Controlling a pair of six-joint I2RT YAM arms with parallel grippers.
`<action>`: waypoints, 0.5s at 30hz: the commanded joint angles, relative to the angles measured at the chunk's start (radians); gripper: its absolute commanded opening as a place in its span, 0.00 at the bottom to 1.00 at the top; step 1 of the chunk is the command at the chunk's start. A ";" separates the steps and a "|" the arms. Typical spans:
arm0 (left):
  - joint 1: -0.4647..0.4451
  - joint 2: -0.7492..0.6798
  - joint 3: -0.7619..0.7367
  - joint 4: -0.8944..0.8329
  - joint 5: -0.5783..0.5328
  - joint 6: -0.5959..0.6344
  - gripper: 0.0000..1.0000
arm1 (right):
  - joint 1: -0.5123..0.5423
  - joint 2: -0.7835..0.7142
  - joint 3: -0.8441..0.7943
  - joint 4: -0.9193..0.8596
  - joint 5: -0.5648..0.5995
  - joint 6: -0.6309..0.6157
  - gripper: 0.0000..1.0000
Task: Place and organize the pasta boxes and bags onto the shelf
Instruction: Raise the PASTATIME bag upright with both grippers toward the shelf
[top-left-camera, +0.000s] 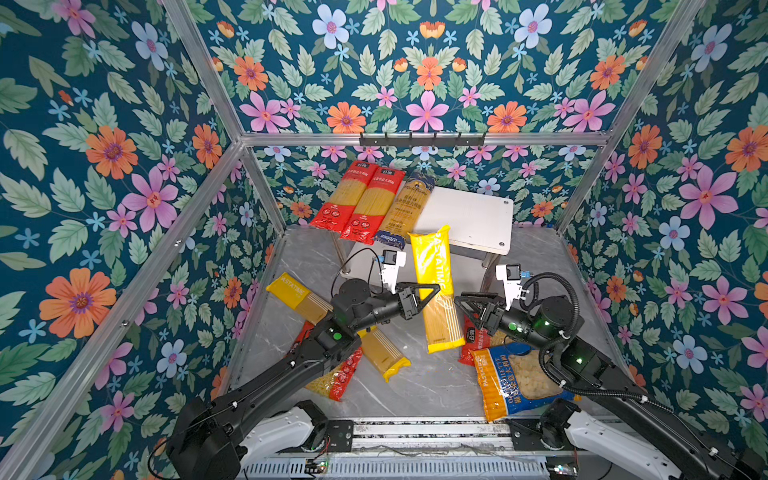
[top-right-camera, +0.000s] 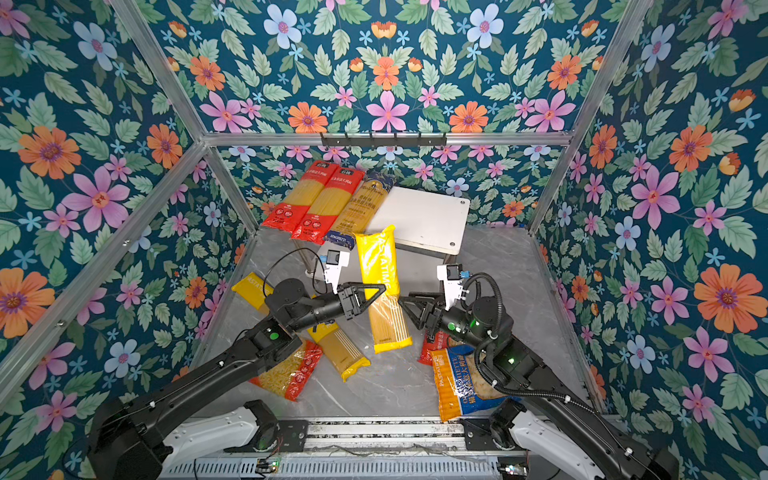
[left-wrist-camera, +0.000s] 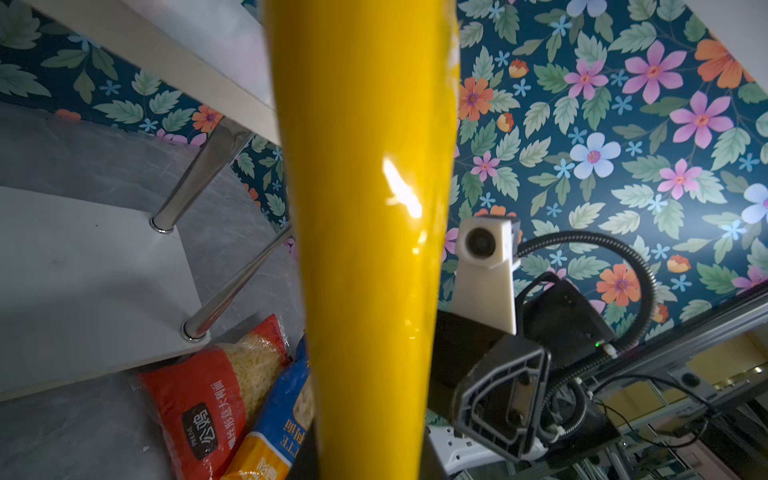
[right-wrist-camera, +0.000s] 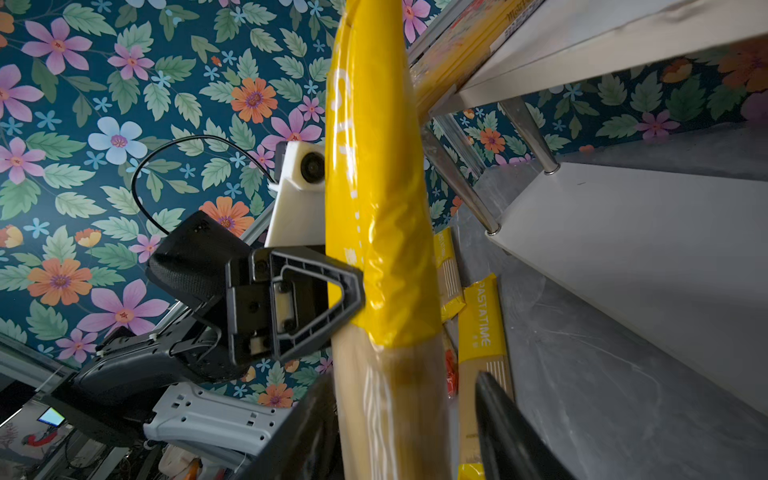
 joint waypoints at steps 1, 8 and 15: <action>0.046 0.009 0.062 0.057 0.040 -0.060 0.12 | -0.015 -0.022 -0.015 -0.035 -0.122 0.018 0.61; 0.092 0.094 0.188 0.055 0.109 -0.111 0.13 | -0.015 0.047 -0.027 0.082 -0.230 0.075 0.66; 0.104 0.129 0.220 0.064 0.125 -0.128 0.15 | -0.013 0.081 -0.031 0.184 -0.216 0.119 0.49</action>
